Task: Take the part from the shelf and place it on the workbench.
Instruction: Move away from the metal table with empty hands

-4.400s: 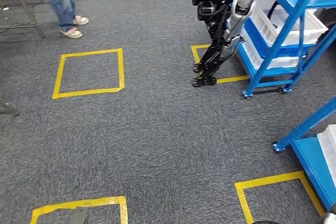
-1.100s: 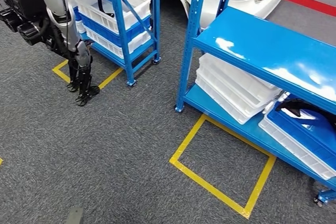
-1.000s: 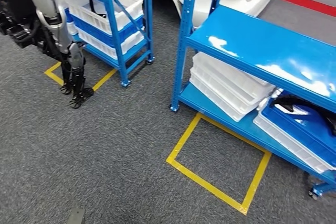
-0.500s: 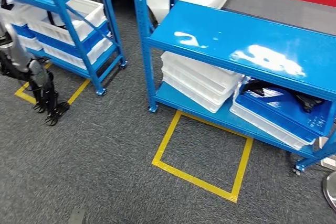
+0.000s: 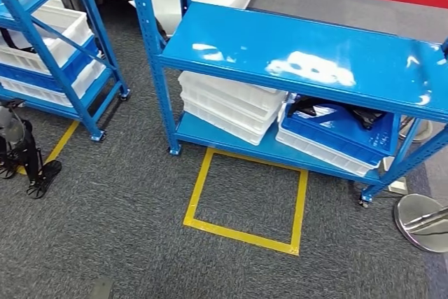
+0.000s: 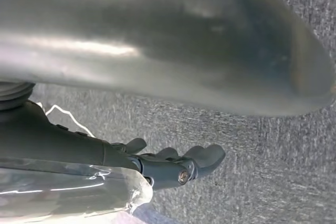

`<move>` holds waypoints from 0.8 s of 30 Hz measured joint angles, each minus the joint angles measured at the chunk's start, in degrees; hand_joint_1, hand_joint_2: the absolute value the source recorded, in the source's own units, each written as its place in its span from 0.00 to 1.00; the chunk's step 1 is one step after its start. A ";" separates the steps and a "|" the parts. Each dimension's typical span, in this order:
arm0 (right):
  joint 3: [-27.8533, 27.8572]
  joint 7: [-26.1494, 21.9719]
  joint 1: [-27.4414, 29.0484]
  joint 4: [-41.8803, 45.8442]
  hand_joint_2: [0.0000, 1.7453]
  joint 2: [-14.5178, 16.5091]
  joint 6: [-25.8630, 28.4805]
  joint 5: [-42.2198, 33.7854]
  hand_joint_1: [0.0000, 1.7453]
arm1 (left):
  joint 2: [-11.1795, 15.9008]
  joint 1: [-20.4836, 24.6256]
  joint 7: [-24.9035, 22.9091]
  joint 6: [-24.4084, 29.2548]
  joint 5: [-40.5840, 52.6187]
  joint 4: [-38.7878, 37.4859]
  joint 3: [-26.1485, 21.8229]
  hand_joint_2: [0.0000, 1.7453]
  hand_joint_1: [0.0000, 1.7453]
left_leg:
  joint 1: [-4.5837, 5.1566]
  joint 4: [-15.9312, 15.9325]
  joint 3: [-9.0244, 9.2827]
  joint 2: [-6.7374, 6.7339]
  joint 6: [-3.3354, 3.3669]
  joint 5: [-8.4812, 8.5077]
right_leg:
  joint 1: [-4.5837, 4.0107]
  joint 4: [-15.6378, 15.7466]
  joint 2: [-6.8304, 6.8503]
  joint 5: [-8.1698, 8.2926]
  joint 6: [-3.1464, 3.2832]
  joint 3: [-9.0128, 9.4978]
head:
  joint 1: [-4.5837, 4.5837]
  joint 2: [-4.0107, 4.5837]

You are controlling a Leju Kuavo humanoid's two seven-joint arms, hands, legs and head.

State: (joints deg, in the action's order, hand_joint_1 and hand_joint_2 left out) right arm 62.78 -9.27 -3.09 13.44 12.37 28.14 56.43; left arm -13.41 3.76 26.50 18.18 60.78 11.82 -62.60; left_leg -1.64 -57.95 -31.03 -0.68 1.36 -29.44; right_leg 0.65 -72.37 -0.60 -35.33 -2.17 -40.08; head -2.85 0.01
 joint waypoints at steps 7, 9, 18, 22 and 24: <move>-0.03 0.13 0.07 -0.02 0.00 -0.02 -0.07 0.64 0.00 | -0.08 0.17 0.19 0.07 -0.04 0.00 0.00 0.00 0.00 | 0.44 0.20 2.11 -4.06 -1.55 -1.73 | -0.68 13.94 4.97 7.54 0.92 6.36 | 0.08 0.01; -0.05 0.12 0.03 -0.04 0.00 -0.02 -0.09 0.65 0.00 | -0.08 0.24 0.22 0.11 -0.04 0.00 0.00 0.00 0.00 | 0.59 0.47 2.43 -4.89 -1.92 -1.88 | -0.93 13.90 4.48 7.33 1.51 6.11 | 0.17 -0.01; -0.33 0.16 -0.04 -0.05 0.00 -0.01 -0.12 1.05 0.00 | -0.12 0.11 0.13 0.16 -0.04 0.00 -0.02 0.00 0.00 | 0.43 -13.66 -4.48 -0.30 -2.43 -8.19 | -0.50 14.67 -0.40 7.35 3.51 6.92 | 0.38 -0.01; -0.38 0.17 0.07 -0.08 0.00 0.05 -0.17 1.25 0.00 | -0.11 0.02 0.08 0.16 -0.04 0.00 -0.03 0.00 0.00 | 0.40 -5.84 -2.93 2.29 -1.65 -0.99 | -0.67 14.52 -4.16 6.79 3.22 7.87 | 0.37 0.00; -0.40 0.63 0.04 -0.12 0.00 0.10 -0.44 1.41 0.00 | -0.09 0.07 0.06 0.17 -0.03 0.00 -0.04 0.00 0.00 | 0.33 -1.43 -1.24 4.10 -1.41 0.43 | -0.64 14.33 -5.31 6.62 2.72 7.76 | 0.33 -0.01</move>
State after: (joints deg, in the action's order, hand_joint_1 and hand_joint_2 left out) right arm 62.38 -8.65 -3.04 13.33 12.47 27.70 57.84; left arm -13.50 3.83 26.56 18.35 60.76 11.82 -62.64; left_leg -1.31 -59.38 -32.27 3.42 -0.05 -29.02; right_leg 0.01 -58.05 -5.91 -28.71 0.55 -32.32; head -2.52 0.00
